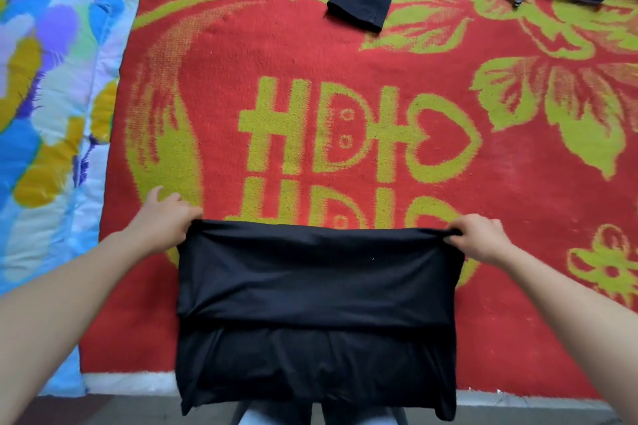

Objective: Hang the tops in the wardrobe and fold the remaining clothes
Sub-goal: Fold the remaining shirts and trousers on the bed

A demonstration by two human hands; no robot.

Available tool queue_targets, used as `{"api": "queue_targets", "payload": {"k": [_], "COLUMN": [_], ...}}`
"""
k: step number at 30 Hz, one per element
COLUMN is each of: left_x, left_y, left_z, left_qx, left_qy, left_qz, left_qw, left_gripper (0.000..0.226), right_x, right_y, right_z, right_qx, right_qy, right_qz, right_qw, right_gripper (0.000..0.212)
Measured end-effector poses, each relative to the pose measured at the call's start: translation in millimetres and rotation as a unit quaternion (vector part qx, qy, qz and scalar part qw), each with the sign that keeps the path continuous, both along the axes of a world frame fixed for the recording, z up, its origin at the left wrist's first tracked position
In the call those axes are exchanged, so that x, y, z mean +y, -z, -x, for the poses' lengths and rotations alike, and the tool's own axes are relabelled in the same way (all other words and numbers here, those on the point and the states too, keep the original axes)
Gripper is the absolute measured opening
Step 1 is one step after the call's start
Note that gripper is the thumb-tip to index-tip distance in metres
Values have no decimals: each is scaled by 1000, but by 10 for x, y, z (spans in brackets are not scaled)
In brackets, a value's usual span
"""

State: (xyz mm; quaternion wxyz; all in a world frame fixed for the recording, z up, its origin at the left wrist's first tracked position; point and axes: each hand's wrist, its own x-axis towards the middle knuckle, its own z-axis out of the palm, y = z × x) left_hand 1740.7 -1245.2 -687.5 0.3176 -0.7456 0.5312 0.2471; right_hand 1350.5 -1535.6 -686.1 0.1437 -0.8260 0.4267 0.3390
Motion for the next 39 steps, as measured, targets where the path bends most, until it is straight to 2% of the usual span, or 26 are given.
{"api": "queue_targets", "payload": {"k": [2, 4, 5, 7, 9, 12, 15, 18, 22, 24, 27, 29, 30, 32, 33, 36, 37, 39], "left_x": [-74, -174, -226, -308, -334, -209, 113, 554, 1137, 1388, 1618, 1596, 1525, 1289, 1124, 675, 565, 503], "left_y": [-38, -87, -124, -156, -191, -275, -377, -366, -179, -4, 207, 239, 207, 117, 61, 89, 159, 337], "left_z": [-217, -397, -448, -487, -483, -476, -399, -196, 243, 476, 796, 965, 1018, 1123, 1189, 1410, 1437, 1379], "left_qx": [29, 76, 89, 97, 96, 85, 97, 116, 99, 86, 43, 22, 12, -5, -20, -21, -10, 10], "left_qy": [-50, -132, -162, -174, -154, -58, 54, 68, 114, 135, 70, -9, -50, -118, -129, -94, -89, -93], "left_qz": [94, 212, 239, 235, 253, 368, 434, 460, 461, 412, 261, 202, 199, 234, 258, 324, 319, 268], "left_qw": [994, 965, 953, 951, 950, 924, 894, 878, 874, 897, 962, 979, 979, 965, 957, 941, 943, 959], "left_gripper": [25, 17, 15, 15, 14, 20, 15, 16, 18, 26, 31, 20, 13, 25, 27, 32, 39, 49], "right_x": [-236, -480, -567, -627, -614, -529, -335, -10, 535, 817, 1174, 1321, 1376, 1458, 1482, 1559, 1568, 1520], "right_y": [-118, -224, -263, -322, -334, -362, -413, -502, -436, -279, 34, 165, 191, 188, 149, 164, 213, 326], "right_z": [-25, -86, -120, -179, -187, -73, 201, 540, 981, 1182, 1386, 1393, 1342, 1149, 983, 443, 302, 171], "right_qx": [-50, -95, -105, -102, -126, -170, -232, -303, -320, -288, -165, -92, -95, -161, -191, -266, -271, -233], "right_qy": [52, 100, 103, 82, 67, 49, -51, -151, -257, -295, -343, -321, -289, -212, -180, -144, -132, -122], "right_qz": [10, 2, 0, 8, 34, 73, 114, 140, 156, 140, 71, 39, 44, 105, 140, 193, 188, 167], "right_qw": [997, 990, 989, 991, 989, 982, 965, 930, 898, 900, 922, 942, 951, 958, 955, 933, 935, 950], "right_gripper": [11, 9, 9, 14, 14, 11, 11, 17, 6, 8, 19, 20, 26, 49, 50, 27, 23, 35]}}
